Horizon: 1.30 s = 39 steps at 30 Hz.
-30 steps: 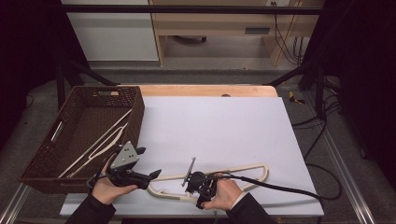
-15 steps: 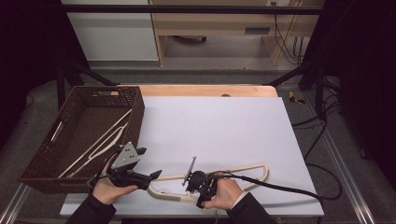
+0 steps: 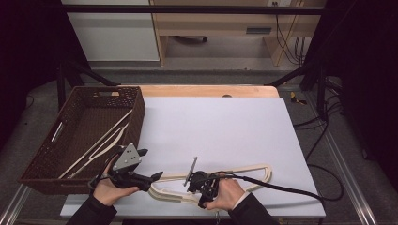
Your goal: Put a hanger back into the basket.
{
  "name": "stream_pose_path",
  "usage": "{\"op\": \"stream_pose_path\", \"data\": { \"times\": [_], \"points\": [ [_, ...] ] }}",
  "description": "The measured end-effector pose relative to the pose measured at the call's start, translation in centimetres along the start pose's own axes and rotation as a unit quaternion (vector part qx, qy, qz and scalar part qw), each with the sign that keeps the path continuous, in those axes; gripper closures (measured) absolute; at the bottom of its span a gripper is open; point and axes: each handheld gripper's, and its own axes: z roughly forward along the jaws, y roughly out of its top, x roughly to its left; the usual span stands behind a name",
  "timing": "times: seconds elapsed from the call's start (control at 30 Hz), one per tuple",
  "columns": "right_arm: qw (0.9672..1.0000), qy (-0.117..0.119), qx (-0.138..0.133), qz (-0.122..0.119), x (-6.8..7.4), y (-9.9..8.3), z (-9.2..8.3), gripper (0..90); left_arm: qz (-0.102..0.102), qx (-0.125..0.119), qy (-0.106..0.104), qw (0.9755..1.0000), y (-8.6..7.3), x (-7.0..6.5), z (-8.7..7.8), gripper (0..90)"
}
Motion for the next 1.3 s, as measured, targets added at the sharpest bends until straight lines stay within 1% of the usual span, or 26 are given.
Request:
{"op": "stream_pose_path", "data": {
  "times": [0.13,0.2,0.27,0.3,0.33,0.37,0.4,0.47,0.53,0.63,0.7,0.73,0.8,0.83,0.87,0.93,0.97,1.0,1.03,1.07,1.1,1.13,1.2,1.23,1.27,1.3],
  "points": [
    [1.0000,0.005,-0.004,-0.004,-0.2,-0.2,-1.1,75.0,0.008,-0.002,-0.005,1.0000,0.1,-0.2,-0.1,10.1],
    [1.0000,0.002,-0.004,-0.003,-0.3,-0.3,-1.8,75.1,0.015,-0.003,-0.009,0.9998,0.2,-0.4,-0.1,10.2],
    [1.0000,0.000,-0.006,0.001,-0.4,-0.4,-2.1,75.1,0.017,-0.003,-0.010,0.9998,0.2,-0.5,-0.1,10.2],
    [1.0000,-0.005,-0.006,0.000,-0.6,-0.4,-2.6,75.1,0.026,-0.002,-0.012,0.9996,0.4,-0.7,-0.1,10.2],
    [1.0000,-0.005,-0.006,0.000,-0.6,-0.4,-2.6,75.1,0.026,-0.002,-0.012,0.9996,0.4,-0.7,-0.1,10.2],
    [0.9999,-0.006,-0.008,0.001,-0.7,-0.5,-3.2,75.1,0.030,-0.002,-0.013,0.9995,0.5,-0.9,-0.1,10.2],
    [0.9999,-0.006,-0.008,0.001,-0.7,-0.5,-3.2,75.1,0.036,-0.002,-0.013,0.9993,0.6,-1.0,-0.1,10.2],
    [0.9999,-0.005,-0.008,-0.002,-0.8,-0.6,-3.8,75.1,0.047,-0.002,-0.015,0.9988,0.8,-1.4,-0.2,10.2],
    [0.9999,-0.008,-0.010,0.001,-0.9,-0.6,-4.4,75.1,0.058,0.000,-0.017,0.9982,1.0,-1.8,-0.2,10.1],
    [0.9998,-0.015,-0.012,0.001,-1.2,-0.6,-5.4,75.0,0.085,0.010,-0.019,0.9961,1.4,-2.4,-0.2,10.1],
    [0.9998,-0.014,-0.013,0.002,-1.2,-0.5,-5.7,75.0,0.100,0.017,-0.021,0.9946,1.7,-2.9,0.0,10.1],
    [0.9999,-0.011,-0.012,-0.001,-1.3,-0.5,-5.9,75.0,0.110,0.021,-0.019,0.9935,1.8,-3.1,0.1,10.1],
    [0.9998,-0.012,-0.017,-0.005,-1.4,-0.5,-6.5,75.0,0.133,0.035,-0.014,0.9904,2.2,-3.5,0.3,10.3],
    [0.9998,-0.014,-0.014,0.003,-1.4,-0.5,-6.7,75.0,0.138,0.038,-0.015,0.9896,2.4,-3.8,0.5,10.7],
    [0.9998,-0.014,-0.014,0.003,-1.4,-0.5,-6.7,75.0,0.143,0.040,-0.019,0.9887,2.6,-4.0,0.6,10.7],
    [0.9998,-0.014,-0.013,0.005,-1.5,-0.6,-7.0,75.0,0.163,0.050,-0.020,0.9852,3.1,-4.4,0.9,11.1],
    [0.9998,-0.015,-0.012,0.000,-1.6,-0.6,-7.2,75.0,0.170,0.052,-0.024,0.9837,3.3,-4.6,1.1,11.5],
    [0.9998,-0.012,-0.015,0.006,-1.6,-0.7,-7.5,75.0,0.175,0.054,-0.026,0.9827,3.5,-4.7,1.2,12.6],
    [0.9998,-0.012,-0.017,0.000,-1.7,-0.7,-7.6,75.0,0.184,0.059,-0.026,0.9808,3.7,-4.9,1.4,13.4],
    [0.9998,-0.010,-0.017,0.004,-1.6,-0.7,-7.7,75.0,0.205,0.068,-0.021,0.9761,4.0,-5.3,1.8,13.9],
    [0.9998,-0.010,-0.017,0.004,-1.6,-0.7,-7.7,75.0,0.205,0.068,-0.021,0.9761,4.0,-5.3,1.8,14.3],
    [0.9997,-0.011,-0.021,-0.001,-1.7,-0.7,-7.9,75.0,0.220,0.074,-0.020,0.9724,4.3,-5.6,2.0,14.3],
    [0.9997,-0.010,-0.023,-0.001,-1.7,-0.7,-8.2,75.0,0.239,0.079,-0.019,0.9676,4.6,-6.0,2.3,15.5],
    [0.9997,-0.009,-0.023,-0.003,-1.7,-0.7,-8.4,75.0,0.253,0.084,-0.017,0.9638,4.9,-6.2,2.5,16.2],
    [0.9996,-0.009,-0.026,-0.006,-1.7,-0.7,-8.7,75.0,0.254,0.081,-0.015,0.9637,5.0,-6.3,2.6,17.8],
    [0.9996,-0.009,-0.026,-0.006,-1.7,-0.7,-8.7,75.0,0.259,0.081,-0.014,0.9624,5.2,-6.5,2.7,17.8]
  ]
}}
